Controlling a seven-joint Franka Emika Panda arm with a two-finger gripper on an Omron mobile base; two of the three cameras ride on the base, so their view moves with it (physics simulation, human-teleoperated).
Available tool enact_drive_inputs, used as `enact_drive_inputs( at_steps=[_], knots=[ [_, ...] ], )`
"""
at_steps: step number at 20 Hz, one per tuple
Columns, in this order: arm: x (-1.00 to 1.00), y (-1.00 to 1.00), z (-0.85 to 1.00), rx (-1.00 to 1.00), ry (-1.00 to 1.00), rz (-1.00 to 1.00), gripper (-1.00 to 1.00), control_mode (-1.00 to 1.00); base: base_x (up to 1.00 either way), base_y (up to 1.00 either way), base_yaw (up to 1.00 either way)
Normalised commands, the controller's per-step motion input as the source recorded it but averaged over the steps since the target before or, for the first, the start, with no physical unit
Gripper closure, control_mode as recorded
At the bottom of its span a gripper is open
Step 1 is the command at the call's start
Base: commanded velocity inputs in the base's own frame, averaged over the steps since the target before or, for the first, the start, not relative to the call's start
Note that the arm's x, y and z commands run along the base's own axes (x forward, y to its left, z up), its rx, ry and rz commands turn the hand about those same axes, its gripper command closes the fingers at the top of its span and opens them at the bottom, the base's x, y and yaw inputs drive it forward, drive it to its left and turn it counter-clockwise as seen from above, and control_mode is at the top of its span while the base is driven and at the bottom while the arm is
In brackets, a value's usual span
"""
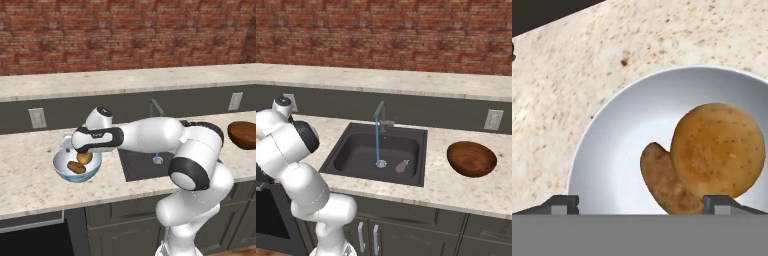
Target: Pick the potatos from the sink and place them in one bowl. Place the eggplant in the other bowl. Then turn off the sink faucet.
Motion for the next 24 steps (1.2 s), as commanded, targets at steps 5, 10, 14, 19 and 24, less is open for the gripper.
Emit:
enact_drive_inputs(
  at_steps=[5,10,14,19,24],
  knots=[
    [-0.25,-0.32,0.22,0.00,0.00,-0.04,-1.00,-1.00,0.00,0.00,0.00],
    [-0.12,-0.51,0.20,0.00,0.00,-0.07,-1.00,-1.00,0.00,0.00,0.00],
    [-0.08,-0.58,0.17,0.00,0.00,-0.06,-1.00,-1.00,0.00,0.00,0.00],
    [-0.09,-0.60,0.09,0.00,0.00,-0.05,-1.00,-1.00,0.00,0.00,0.00],
    [-0.08,-0.59,0.02,0.00,0.03,-0.05,-1.00,-1.00,0.00,0.00,0.00]
  ],
)
